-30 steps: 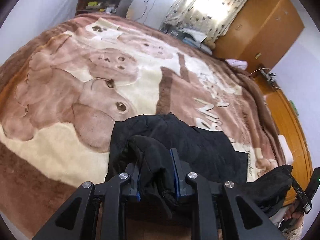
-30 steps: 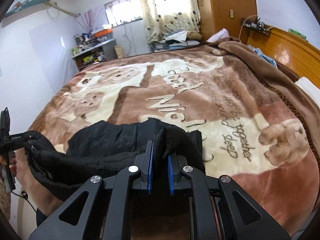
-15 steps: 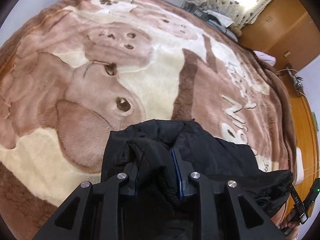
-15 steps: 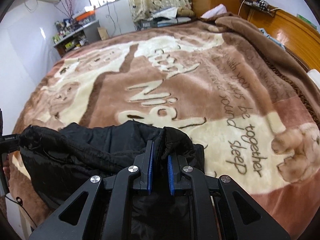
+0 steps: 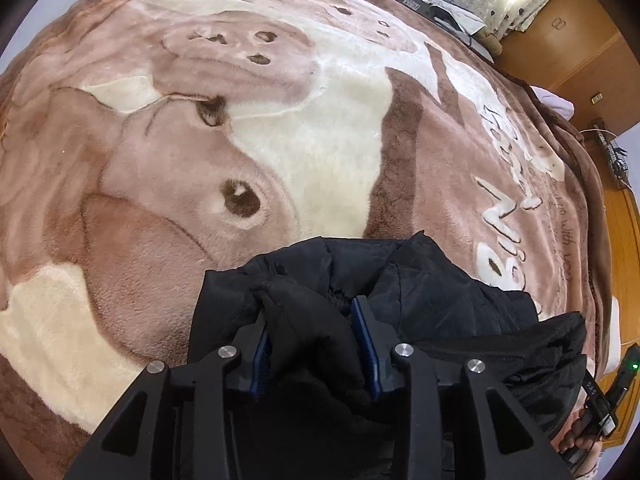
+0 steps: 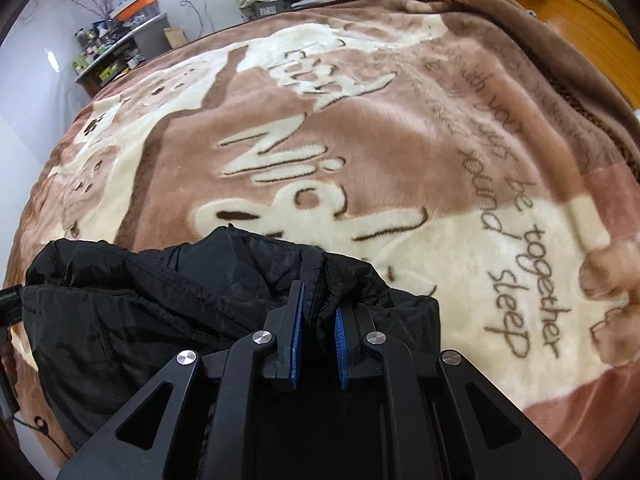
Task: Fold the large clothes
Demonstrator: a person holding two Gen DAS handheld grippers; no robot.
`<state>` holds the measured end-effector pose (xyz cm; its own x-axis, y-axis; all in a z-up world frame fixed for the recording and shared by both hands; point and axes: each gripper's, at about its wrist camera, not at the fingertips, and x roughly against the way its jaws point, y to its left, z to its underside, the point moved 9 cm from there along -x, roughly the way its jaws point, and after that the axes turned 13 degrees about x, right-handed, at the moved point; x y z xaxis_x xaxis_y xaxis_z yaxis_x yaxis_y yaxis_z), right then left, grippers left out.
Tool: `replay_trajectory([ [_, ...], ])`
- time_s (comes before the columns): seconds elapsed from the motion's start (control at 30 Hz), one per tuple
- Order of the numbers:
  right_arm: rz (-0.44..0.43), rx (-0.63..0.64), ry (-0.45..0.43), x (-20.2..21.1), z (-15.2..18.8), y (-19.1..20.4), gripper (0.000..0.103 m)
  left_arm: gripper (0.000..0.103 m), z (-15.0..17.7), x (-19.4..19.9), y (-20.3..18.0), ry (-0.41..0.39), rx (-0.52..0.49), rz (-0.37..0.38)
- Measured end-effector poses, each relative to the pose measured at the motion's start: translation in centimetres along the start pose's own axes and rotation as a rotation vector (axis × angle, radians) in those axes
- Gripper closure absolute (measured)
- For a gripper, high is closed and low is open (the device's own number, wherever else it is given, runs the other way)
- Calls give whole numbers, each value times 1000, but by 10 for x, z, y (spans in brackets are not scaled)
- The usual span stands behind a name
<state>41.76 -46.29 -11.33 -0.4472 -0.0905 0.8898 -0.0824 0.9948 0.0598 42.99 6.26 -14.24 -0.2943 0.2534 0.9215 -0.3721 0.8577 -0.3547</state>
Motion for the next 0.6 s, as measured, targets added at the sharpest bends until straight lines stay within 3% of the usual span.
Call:
replay_trajectory([
  [0.2, -26, -29, -54, 27, -4, -2, 84, 50, -1, 26, 1, -18, 16, 119],
  [0.23, -41, -25, -83, 37, -5, -2, 82, 41, -1, 33, 3, -25, 17, 138],
  [0.27, -56, -19, -104, 45, -5, -2, 79, 24, -3, 43, 6, -51, 26, 157],
  [0.3, -64, -14, -117, 51, -6, -2, 77, 18, -8, 55, 10, -95, 32, 163],
  [0.33, -73, -11, -135, 59, -6, -3, 72, 16, -13, 70, 15, -146, 42, 175],
  [0.4, -49, -5, -176, 74, -6, -8, 53, 16, -20, 92, 21, -189, 55, 232],
  [0.43, -22, 2, -201, 81, -7, -13, 33, 15, -22, 99, 24, -197, 54, 247],
  [0.53, -28, 48, -256, 98, -3, -18, 29, 11, -23, 108, 35, -215, -2, 221],
  [0.6, -45, 87, -223, 91, 5, -19, 29, 11, -17, 101, 38, -191, -58, 204],
])
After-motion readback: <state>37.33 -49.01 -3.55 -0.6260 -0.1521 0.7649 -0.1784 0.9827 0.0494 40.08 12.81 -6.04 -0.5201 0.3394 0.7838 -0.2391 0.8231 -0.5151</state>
